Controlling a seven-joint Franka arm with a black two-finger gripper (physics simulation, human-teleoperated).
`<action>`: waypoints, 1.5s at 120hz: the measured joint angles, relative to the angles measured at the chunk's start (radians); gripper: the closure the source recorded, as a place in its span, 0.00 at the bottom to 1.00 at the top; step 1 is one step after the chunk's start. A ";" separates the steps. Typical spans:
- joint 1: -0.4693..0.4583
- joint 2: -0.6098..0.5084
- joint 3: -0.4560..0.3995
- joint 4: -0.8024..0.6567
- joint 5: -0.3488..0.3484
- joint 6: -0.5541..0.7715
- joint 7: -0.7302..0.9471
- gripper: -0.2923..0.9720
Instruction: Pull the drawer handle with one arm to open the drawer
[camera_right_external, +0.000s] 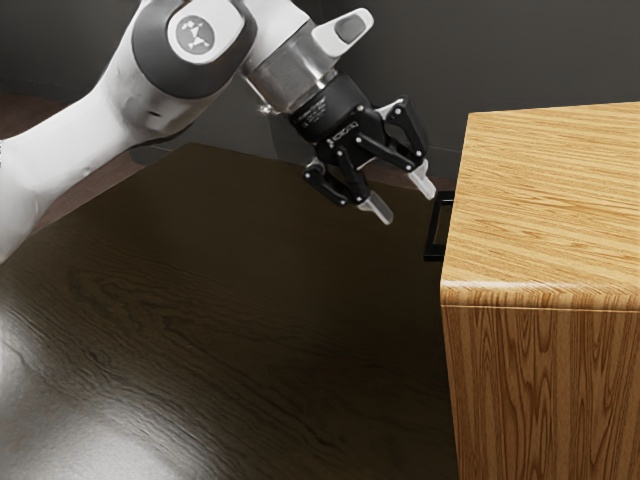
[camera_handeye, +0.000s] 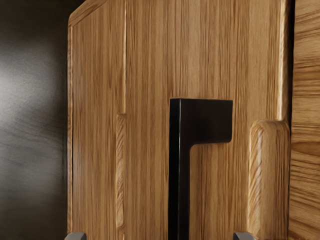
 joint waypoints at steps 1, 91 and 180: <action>0.000 0.000 -0.001 0.000 0.000 0.001 0.001 0.51; -0.037 0.011 -0.008 -0.040 0.061 0.045 0.054 0.69; -0.031 -0.040 0.000 -0.096 0.132 0.032 0.075 0.76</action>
